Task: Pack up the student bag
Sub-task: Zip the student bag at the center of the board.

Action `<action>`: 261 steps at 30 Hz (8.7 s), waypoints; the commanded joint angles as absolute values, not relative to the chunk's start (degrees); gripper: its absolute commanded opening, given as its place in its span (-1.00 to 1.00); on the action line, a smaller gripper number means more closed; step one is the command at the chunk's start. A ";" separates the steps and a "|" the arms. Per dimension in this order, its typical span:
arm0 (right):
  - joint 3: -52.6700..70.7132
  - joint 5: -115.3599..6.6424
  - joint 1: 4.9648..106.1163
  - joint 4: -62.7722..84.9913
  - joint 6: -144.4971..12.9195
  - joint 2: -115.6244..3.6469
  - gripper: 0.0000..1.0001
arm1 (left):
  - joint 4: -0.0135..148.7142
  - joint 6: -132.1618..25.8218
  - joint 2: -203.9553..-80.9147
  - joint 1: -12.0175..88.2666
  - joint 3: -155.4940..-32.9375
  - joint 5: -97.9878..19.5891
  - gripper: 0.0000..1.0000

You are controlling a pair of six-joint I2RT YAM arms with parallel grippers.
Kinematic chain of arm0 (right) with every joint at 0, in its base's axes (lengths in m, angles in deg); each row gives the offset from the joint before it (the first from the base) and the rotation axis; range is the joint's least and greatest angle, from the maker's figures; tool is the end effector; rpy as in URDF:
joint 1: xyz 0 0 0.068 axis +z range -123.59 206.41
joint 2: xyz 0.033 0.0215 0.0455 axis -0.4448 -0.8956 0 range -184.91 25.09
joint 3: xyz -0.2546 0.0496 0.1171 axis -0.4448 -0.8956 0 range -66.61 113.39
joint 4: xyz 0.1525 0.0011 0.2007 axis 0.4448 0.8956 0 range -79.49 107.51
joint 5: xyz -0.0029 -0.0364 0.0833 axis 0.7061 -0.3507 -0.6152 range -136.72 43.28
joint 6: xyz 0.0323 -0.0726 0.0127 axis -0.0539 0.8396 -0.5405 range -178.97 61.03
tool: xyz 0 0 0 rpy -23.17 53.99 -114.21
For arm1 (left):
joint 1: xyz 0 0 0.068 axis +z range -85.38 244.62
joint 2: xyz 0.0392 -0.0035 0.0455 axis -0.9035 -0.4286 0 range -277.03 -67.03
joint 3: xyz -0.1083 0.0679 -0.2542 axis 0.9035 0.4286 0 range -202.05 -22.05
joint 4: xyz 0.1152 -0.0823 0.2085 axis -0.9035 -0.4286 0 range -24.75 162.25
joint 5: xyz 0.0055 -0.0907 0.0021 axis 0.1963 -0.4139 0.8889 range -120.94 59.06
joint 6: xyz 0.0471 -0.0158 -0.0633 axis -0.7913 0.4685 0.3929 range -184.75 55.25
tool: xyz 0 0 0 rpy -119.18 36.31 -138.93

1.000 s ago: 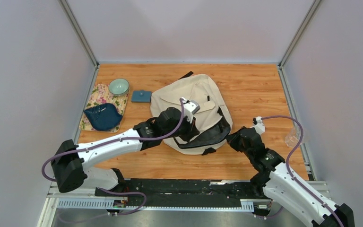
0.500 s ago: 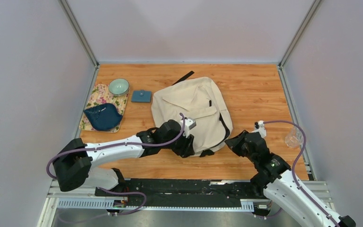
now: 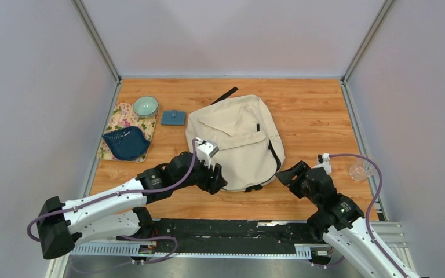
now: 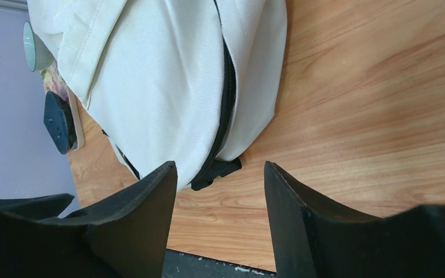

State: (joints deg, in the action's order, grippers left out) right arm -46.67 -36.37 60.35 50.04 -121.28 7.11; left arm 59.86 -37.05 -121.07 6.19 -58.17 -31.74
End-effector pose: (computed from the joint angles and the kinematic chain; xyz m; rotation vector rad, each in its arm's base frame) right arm 0.0925 0.0472 0.1800 0.6659 2.2143 0.7073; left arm 0.1164 -0.1911 0.2494 0.6013 2.1542 -0.8878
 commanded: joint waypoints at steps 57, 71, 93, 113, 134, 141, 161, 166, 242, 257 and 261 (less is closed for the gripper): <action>-47.36 -41.97 54.28 20.18 -115.05 -25.27 -0.99 | 68.02 -27.14 -127.31 36.40 -51.40 -43.32 0.82; -50.35 -45.31 54.27 20.71 -116.98 -20.17 -0.95 | 86.90 -19.49 -136.28 40.19 -43.24 -49.03 0.73; -43.15 -46.98 54.36 40.65 -114.78 -3.31 0.39 | 107.92 -10.26 -138.92 40.63 -30.22 -56.60 -1.00; -37.79 -57.27 57.17 35.21 -113.47 -8.30 0.39 | 96.69 -12.10 -120.04 39.84 -20.55 -61.35 -1.00; -17.14 -44.26 87.14 26.86 -107.84 -45.72 0.13 | 81.83 -15.53 -107.90 37.82 -21.69 -56.34 0.05; -11.25 -43.56 88.46 27.38 -106.79 -54.27 0.00 | 82.18 -16.59 -110.44 37.99 -23.54 -51.60 0.33; -6.32 -37.32 88.99 30.90 -108.28 -65.78 -0.19 | 103.44 -6.39 -121.87 39.49 -20.73 -56.95 -0.23; -3.60 -34.86 88.90 32.57 -108.11 -68.24 -0.29 | 102.93 -6.21 -121.70 39.40 -20.20 -56.61 -0.52; -22.31 -30.55 100.86 36.44 -114.61 -51.99 -1.00 | 96.15 -9.03 -121.70 43.97 -21.78 -58.01 -1.00; -24.34 -27.56 100.86 38.11 -116.28 -47.42 -1.00 | 92.20 -11.58 -118.98 46.26 -21.70 -60.29 -1.00; -23.64 -28.43 100.77 34.26 -115.14 -46.98 -0.96 | 92.20 -11.23 -118.53 46.34 -21.78 -61.35 -1.00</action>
State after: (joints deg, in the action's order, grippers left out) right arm -24.70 -29.70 100.50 35.33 -115.79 -48.62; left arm 92.96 -9.38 -119.54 45.40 -25.10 -60.98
